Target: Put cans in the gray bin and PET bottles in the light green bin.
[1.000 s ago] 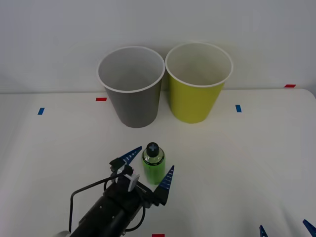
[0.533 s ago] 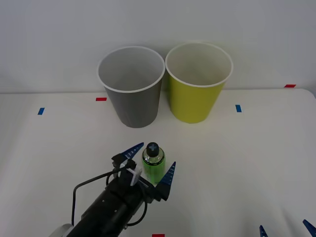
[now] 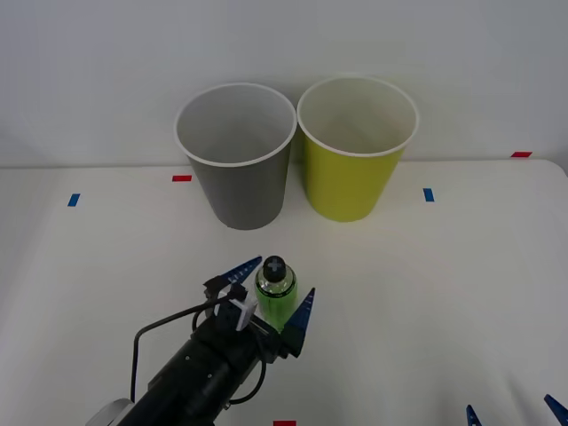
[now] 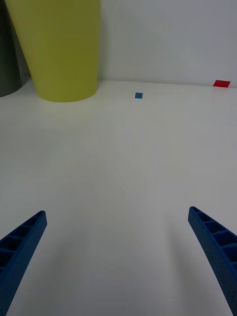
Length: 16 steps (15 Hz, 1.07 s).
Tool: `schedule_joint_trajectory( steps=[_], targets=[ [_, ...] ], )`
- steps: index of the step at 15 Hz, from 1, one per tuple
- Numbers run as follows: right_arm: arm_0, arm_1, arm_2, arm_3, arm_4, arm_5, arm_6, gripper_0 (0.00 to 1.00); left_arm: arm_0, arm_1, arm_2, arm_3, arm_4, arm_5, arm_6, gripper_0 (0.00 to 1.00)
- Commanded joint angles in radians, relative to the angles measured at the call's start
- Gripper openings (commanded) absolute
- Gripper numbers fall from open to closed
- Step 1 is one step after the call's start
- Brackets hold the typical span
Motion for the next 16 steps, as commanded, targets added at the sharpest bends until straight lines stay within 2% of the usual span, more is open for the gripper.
schedule_joint_trajectory(
  steps=[1, 2, 8, 13, 16],
  targets=[
    [0.000, 0.000, 0.000, 0.000, 0.000, 0.000, 0.000, 1.00, 0.000, 0.001, 0.000, 0.001, 0.000, 0.001, 0.000, 0.03],
    [0.000, 0.000, 0.000, 0.000, 0.000, 0.000, 0.000, 1.00, 0.000, 0.001, 0.000, 0.001, 0.000, -0.001, 0.000, 0.00],
    [0.000, 0.000, 0.000, 0.000, 0.000, 0.000, 0.000, 1.00, -0.005, 0.000, 0.000, -0.004, 0.000, 0.028, 0.000, 0.00],
    [0.000, 0.000, 0.000, 0.000, 0.000, 0.000, 0.000, 1.00, -0.005, 0.007, 0.060, -0.240, 0.007, 0.390, 0.004, 0.00],
    [0.000, 0.000, 0.000, 0.000, 0.000, 0.000, 0.000, 1.00, -0.008, 0.006, 0.100, -0.421, 0.016, 0.659, 0.011, 0.00]
  ],
)
